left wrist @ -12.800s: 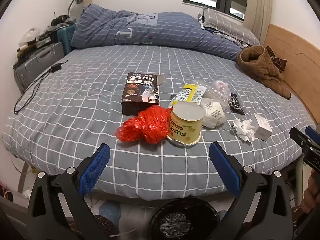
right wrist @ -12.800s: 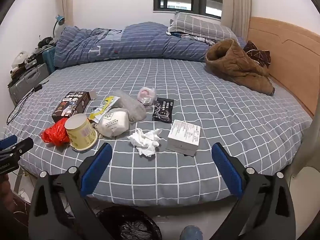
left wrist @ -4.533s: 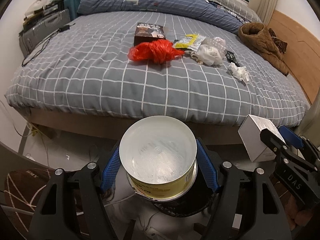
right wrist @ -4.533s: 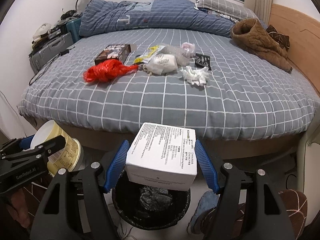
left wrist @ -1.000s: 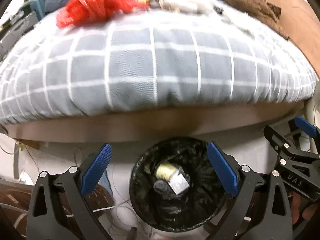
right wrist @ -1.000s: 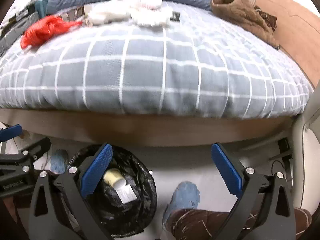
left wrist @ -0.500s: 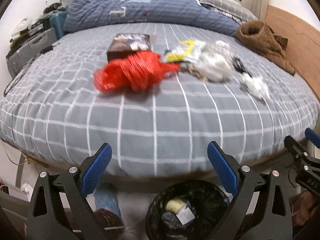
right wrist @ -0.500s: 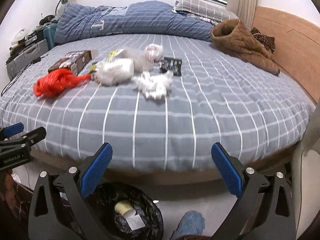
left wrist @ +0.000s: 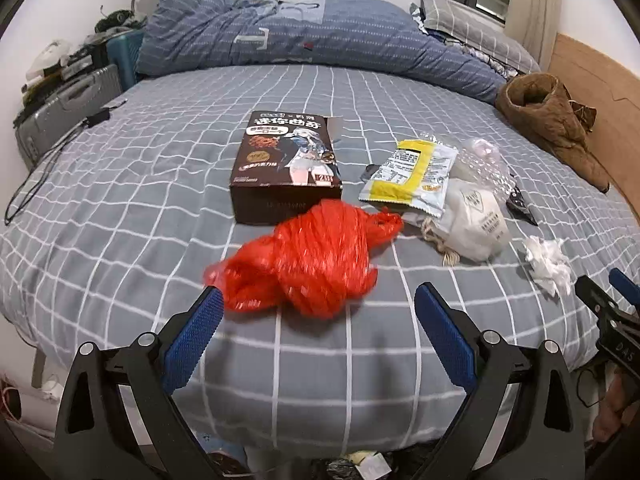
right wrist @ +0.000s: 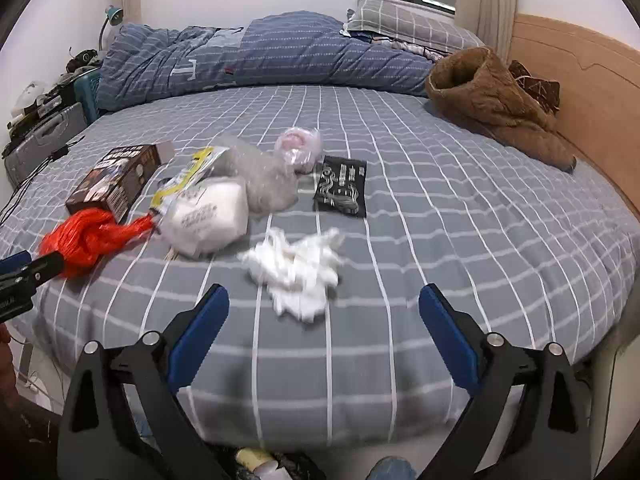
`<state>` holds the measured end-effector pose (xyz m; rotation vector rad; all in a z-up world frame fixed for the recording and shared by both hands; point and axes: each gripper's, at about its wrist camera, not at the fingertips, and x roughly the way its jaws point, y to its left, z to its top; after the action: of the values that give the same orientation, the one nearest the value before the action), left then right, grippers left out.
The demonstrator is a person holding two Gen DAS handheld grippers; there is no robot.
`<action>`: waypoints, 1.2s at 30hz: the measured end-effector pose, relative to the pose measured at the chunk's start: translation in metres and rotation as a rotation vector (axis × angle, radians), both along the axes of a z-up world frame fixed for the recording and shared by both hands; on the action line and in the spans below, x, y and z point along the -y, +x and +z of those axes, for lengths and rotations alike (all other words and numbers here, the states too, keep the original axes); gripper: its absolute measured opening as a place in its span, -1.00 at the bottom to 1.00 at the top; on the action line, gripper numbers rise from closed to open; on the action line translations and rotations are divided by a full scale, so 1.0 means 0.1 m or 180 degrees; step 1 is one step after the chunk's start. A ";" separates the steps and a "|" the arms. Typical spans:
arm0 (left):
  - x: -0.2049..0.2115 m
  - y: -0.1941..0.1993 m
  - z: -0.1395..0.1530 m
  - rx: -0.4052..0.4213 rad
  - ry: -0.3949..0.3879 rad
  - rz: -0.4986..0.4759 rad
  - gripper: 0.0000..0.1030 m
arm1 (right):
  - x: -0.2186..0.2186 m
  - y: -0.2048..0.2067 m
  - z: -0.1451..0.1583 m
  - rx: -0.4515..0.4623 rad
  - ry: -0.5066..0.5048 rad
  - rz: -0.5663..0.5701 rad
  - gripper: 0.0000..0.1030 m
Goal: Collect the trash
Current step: 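Grasp the red plastic bag with the left tool while the right tool grasps the white tissue, then carry the red bag and white tissue with both tools over the trash bin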
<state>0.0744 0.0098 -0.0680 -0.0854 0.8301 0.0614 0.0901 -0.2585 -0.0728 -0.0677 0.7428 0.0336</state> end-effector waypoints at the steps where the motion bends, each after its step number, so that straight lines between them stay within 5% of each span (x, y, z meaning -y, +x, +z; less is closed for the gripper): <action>1: 0.00 0.06 -0.01 -0.0025 -0.0025 -0.0007 0.84 | -0.01 0.05 0.00 0.0001 -0.0007 0.0009 0.76; 11: -0.09 0.41 -0.22 -0.0125 0.0106 -0.0001 0.80 | -0.17 0.35 -0.28 -0.0178 -0.0024 0.0170 0.53; 22: -0.12 0.52 -0.31 -0.0142 0.0164 0.0016 0.32 | -0.18 0.46 -0.50 -0.0411 0.0021 0.0159 -0.14; 27: -0.06 0.50 -0.36 -0.0218 0.0190 -0.0089 -0.07 | -0.19 0.45 -0.50 -0.0409 0.0007 0.0165 -0.34; 32: -0.06 0.49 -0.35 -0.0210 0.0167 -0.0085 -0.10 | -0.17 0.45 -0.46 -0.0388 0.0025 0.0150 -0.64; 36: -0.02 0.46 -0.33 -0.0196 0.0177 -0.0090 -0.11 | -0.16 0.45 -0.46 -0.0393 0.0034 0.0140 -0.64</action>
<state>0.1206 0.0119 -0.1007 -0.0194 0.8902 0.0606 0.1354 -0.2428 -0.1193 -0.0722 0.8644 0.0841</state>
